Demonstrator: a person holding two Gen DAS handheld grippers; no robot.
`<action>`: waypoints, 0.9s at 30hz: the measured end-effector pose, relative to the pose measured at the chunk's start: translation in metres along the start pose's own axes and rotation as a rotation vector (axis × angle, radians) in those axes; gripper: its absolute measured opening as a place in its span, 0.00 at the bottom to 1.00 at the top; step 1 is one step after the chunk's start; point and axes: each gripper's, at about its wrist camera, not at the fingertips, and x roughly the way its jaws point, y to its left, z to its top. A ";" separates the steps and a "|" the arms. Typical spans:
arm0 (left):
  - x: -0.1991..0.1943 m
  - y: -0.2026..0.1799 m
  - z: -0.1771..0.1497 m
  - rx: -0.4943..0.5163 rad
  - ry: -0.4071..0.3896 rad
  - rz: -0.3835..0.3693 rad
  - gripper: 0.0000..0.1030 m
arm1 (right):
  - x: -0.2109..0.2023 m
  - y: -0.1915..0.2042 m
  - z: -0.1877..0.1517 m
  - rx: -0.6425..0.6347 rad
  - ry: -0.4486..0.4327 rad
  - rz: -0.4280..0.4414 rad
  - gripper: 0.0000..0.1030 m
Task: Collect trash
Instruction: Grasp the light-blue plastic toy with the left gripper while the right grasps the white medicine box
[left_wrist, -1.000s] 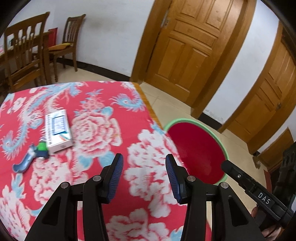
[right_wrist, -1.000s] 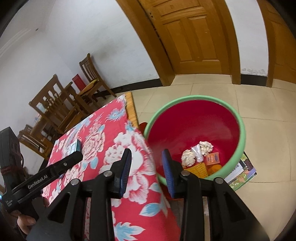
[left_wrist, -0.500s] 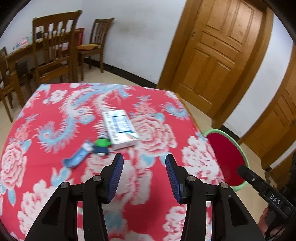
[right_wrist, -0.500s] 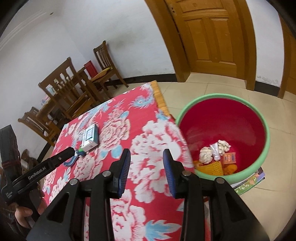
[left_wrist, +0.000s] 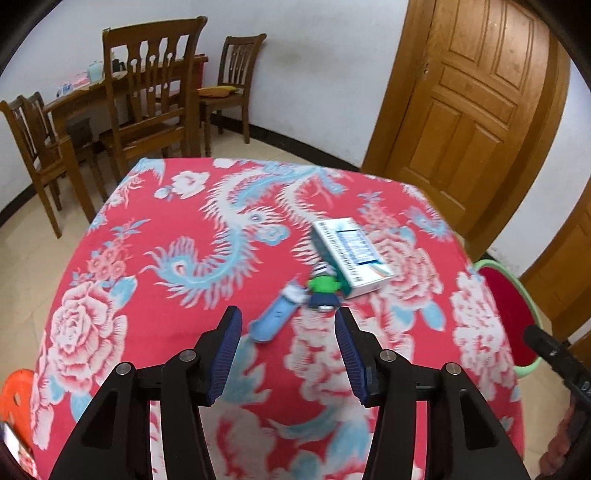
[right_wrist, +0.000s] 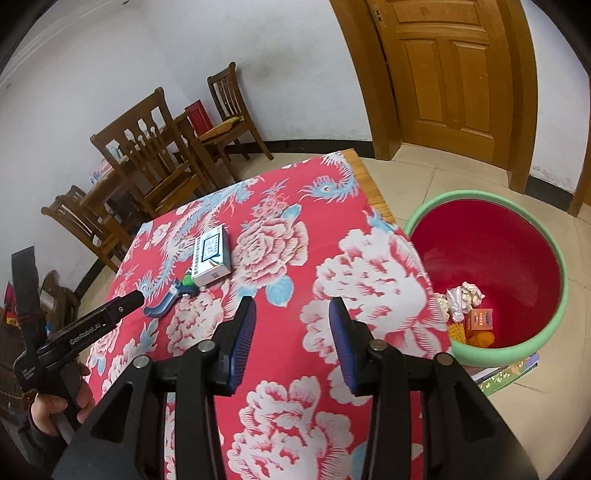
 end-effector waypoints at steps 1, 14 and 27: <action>0.002 0.002 -0.001 0.000 0.005 0.004 0.52 | 0.001 0.002 0.000 -0.003 0.002 -0.001 0.42; 0.033 0.010 -0.005 0.042 0.062 0.013 0.52 | 0.018 0.024 0.000 -0.046 0.042 -0.002 0.42; 0.047 0.009 -0.008 0.063 0.081 -0.017 0.34 | 0.045 0.055 0.009 -0.126 0.084 0.015 0.42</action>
